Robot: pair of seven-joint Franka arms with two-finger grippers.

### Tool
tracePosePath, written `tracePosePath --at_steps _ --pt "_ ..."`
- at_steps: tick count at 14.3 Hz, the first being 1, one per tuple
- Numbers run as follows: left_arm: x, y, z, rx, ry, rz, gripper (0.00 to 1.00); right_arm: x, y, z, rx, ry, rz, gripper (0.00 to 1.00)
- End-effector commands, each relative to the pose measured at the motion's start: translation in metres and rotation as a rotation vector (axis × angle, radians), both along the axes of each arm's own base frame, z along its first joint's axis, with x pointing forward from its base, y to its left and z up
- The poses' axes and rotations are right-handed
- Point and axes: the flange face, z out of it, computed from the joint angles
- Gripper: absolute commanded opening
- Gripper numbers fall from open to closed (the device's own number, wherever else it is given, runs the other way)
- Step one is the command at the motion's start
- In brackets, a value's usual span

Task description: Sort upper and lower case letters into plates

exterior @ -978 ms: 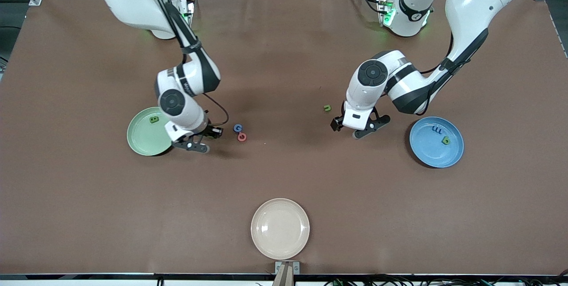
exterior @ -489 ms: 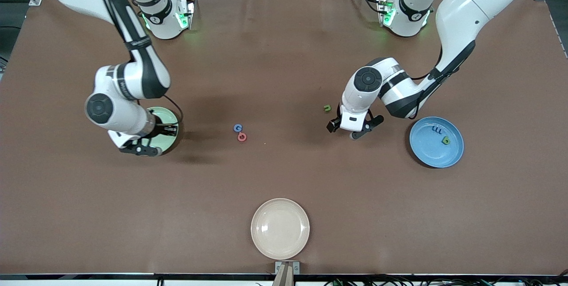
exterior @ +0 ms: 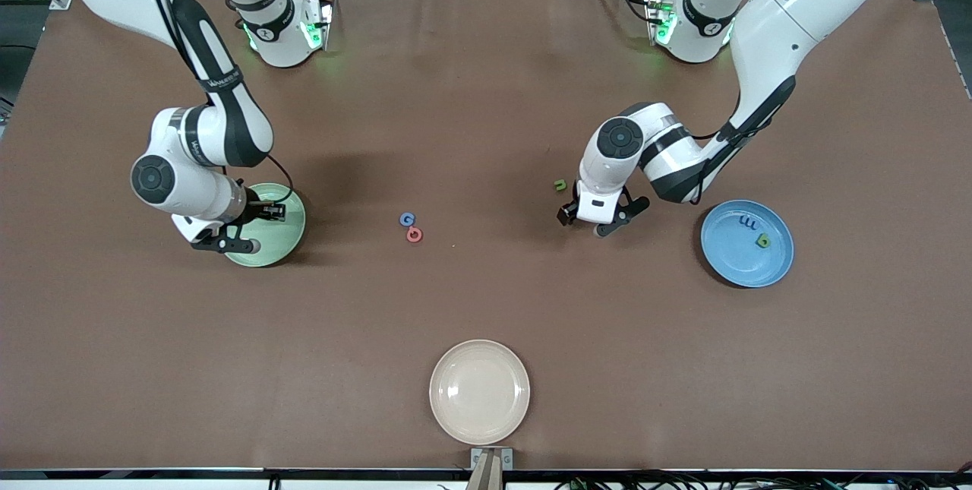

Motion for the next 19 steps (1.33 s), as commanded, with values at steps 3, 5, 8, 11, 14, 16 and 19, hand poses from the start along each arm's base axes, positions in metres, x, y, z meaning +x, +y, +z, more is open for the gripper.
tracePosePath --at_steps 3,5,8,11,14,16,19 --pt "-0.006 0.0 -0.007 -0.005 0.005 0.008 0.72 -0.029 -0.004 -0.009 0.002 -0.004 -0.001 0.02" --pt "-0.007 0.0 -0.008 -0.005 0.008 0.005 0.7 -0.032 -0.005 -0.012 0.0 -0.013 -0.002 0.06" --pt "-0.012 -0.006 -0.011 -0.004 0.013 -0.008 0.67 -0.032 -0.002 -0.014 0.0 -0.009 0.004 0.6" --pt "-0.012 -0.004 -0.014 0.001 0.011 -0.013 0.54 -0.028 -0.001 -0.006 0.003 -0.011 0.002 1.0" --pt "-0.01 -0.002 -0.013 0.006 -0.001 -0.024 0.33 -0.011 0.009 0.023 0.017 0.007 0.002 1.0" --pt "-0.008 -0.002 -0.01 0.005 -0.009 -0.025 0.22 -0.005 0.027 0.036 0.015 -0.005 -0.025 1.0" --pt "0.002 0.003 0.001 0.009 -0.035 -0.014 0.14 -0.009 0.078 0.036 -0.006 -0.032 -0.069 1.0"
